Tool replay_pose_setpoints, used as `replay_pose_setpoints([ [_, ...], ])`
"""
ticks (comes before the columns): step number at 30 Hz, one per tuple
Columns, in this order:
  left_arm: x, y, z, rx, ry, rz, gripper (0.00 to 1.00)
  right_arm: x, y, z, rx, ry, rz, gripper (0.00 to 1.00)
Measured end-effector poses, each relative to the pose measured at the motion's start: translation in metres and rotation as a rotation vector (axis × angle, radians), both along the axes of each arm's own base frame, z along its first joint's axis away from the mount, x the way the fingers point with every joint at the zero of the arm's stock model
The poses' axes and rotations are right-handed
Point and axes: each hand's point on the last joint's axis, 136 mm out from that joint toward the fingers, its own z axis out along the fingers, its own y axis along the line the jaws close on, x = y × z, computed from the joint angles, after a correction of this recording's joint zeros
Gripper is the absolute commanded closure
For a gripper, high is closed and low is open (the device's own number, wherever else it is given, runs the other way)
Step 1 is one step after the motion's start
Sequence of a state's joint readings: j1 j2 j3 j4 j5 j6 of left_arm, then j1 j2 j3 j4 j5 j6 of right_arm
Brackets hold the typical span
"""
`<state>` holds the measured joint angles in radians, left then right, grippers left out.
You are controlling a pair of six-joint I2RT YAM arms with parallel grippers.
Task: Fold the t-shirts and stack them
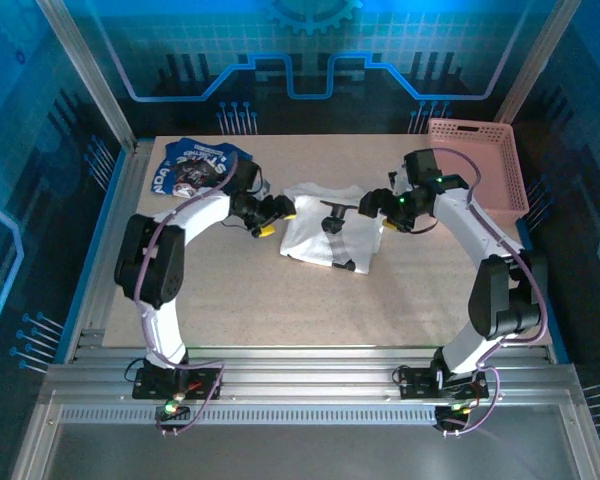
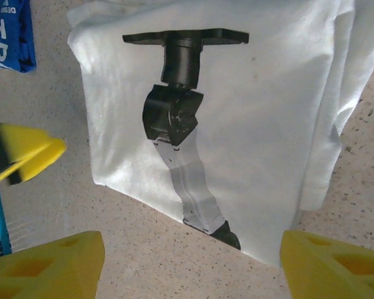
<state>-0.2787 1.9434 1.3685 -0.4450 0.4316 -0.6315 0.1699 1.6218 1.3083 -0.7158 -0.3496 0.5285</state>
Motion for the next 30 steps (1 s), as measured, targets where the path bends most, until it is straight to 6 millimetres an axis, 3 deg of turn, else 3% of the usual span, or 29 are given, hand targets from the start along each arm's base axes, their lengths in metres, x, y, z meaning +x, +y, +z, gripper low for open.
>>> replay_pose_setpoints([
  [4,0.006,-0.004,-0.025,0.013,0.033,-0.020,0.23,-0.019,0.003,-0.003,0.020,0.013,0.023,0.22],
  [11,0.036,-0.026,-0.022,0.006,-0.025,-0.061,0.24,-0.055,-0.001,0.006,0.034,-0.011,0.027,0.21],
  [16,0.037,-0.061,-0.038,0.047,-0.011,-0.135,0.27,-0.072,-0.005,0.023,0.045,-0.055,0.018,0.20],
  [20,0.034,-0.070,-0.042,0.102,-0.010,-0.154,0.30,-0.079,-0.012,0.039,0.060,-0.090,0.000,0.20],
  [22,0.032,-0.070,-0.045,0.141,-0.010,-0.155,0.36,-0.083,-0.018,0.048,0.065,-0.110,-0.015,0.20],
  [30,0.025,-0.069,-0.058,0.406,-0.009,-0.178,0.80,-0.094,-0.033,0.079,0.112,-0.176,-0.060,0.18],
])
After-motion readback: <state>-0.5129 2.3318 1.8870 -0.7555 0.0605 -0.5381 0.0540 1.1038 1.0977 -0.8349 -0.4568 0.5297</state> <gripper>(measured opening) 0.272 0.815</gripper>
